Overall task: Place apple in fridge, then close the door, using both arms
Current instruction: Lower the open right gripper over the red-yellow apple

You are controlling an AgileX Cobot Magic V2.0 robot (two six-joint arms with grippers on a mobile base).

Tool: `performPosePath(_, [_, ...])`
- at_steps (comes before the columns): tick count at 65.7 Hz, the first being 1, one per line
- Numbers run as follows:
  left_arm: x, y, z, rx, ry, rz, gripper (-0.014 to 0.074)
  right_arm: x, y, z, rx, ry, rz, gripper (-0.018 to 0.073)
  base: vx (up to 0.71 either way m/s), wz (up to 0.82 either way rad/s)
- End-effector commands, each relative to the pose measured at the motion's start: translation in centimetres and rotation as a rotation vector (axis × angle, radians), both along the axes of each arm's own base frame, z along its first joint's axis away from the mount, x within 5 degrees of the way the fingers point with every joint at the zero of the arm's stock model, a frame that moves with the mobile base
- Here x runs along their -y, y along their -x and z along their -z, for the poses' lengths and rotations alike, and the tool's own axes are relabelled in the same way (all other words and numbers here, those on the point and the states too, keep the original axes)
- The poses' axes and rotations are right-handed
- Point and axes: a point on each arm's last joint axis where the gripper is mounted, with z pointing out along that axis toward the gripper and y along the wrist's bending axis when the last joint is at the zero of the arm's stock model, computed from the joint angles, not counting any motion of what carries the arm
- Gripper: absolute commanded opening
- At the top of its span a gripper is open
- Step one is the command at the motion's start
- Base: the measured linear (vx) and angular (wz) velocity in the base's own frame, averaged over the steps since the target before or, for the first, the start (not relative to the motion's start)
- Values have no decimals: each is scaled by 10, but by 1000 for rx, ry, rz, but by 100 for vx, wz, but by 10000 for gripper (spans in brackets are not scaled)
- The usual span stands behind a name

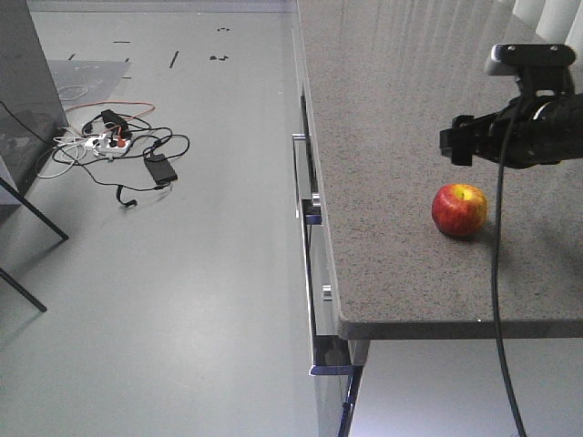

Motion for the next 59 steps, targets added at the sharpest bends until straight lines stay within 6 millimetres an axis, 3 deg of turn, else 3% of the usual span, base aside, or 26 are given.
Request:
performPosePath(1, [1, 0, -2, 69, 7, 14, -7, 3, -7, -19, 93, 21, 6, 595, 0, 0])
performPosePath(21, [1, 0, -2, 69, 7, 14, -7, 3, -22, 13, 18, 23, 11, 595, 0, 0])
performPosePath(59, [1, 0, -2, 69, 7, 14, -7, 10, -35, 54, -98, 34, 27, 595, 0, 0])
